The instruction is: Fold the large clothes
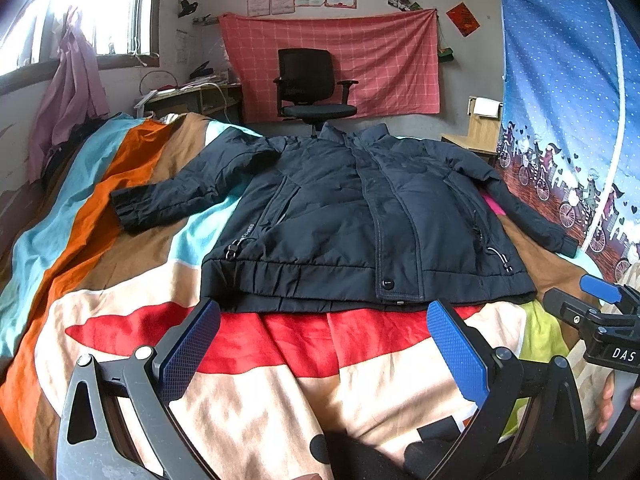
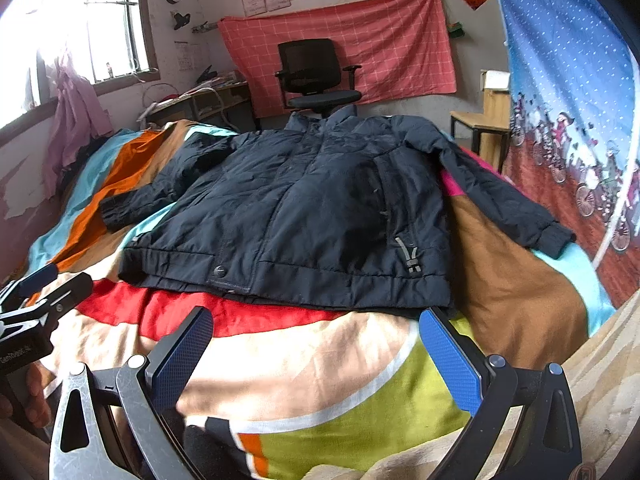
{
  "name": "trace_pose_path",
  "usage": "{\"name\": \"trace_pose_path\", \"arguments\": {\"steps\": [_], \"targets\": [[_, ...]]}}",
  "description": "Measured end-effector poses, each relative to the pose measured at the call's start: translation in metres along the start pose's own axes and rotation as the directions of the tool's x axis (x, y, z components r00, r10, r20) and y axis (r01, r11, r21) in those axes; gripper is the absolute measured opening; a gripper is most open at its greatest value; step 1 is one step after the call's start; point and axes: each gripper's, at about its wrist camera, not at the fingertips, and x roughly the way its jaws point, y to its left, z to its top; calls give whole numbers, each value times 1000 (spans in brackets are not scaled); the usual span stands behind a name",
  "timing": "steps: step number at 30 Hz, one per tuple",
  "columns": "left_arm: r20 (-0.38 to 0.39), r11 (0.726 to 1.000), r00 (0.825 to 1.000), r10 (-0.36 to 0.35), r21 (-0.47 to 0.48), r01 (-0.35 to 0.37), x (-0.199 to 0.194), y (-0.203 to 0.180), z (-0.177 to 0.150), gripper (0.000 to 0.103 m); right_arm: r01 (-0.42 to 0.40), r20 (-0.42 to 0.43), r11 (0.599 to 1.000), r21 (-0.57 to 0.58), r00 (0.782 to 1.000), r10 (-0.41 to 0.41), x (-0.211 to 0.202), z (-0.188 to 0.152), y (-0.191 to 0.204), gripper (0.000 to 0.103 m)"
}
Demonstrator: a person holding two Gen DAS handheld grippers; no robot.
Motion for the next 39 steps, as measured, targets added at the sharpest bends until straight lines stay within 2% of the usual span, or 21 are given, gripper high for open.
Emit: {"name": "trace_pose_path", "arguments": {"steps": [9, 13, 18, 22, 27, 30, 33, 36, 39], "targets": [[-16, 996, 996, 92, -2, -93, 3, -1, 8, 101, 29, 7, 999, 18, 1000, -29, 3, 8, -11, 103], [-18, 990, 990, 137, 27, -136, 12, -6, 14, 101, 42, 59, 999, -3, 997, -42, 2, 16, -20, 103], [-55, 993, 992, 113, 27, -112, 26, -14, 24, 101, 42, 100, 999, 0, 994, -42, 5, 35, -41, 103], [-101, 994, 989, 105, 26, -103, 48, -20, 46, 101, 47, 107, 998, 33, 993, -50, 16, 51, -68, 103], [-136, 994, 985, 107, 32, -104, 70, -31, 87, 101, -22, 93, 989, 149, 996, 8, 31, 71, -116, 103], [-131, 991, 983, 132, 23, -130, 76, -39, 113, 101, -49, 54, 970, 239, 998, 37, 45, 80, -147, 103], [-95, 987, 984, 151, 64, -145, 80, -52, 146, 101, -30, 15, 943, 330, 1000, 26, 59, 85, -178, 103], [-83, 976, 982, 167, 157, -153, 95, -70, 177, 101, -23, 11, 893, 450, 1000, 20, 72, 87, -207, 103], [-90, 967, 980, 178, 203, -157, 113, -82, 198, 101, -58, 29, 835, 547, 998, 50, 88, 87, -228, 103]]}}
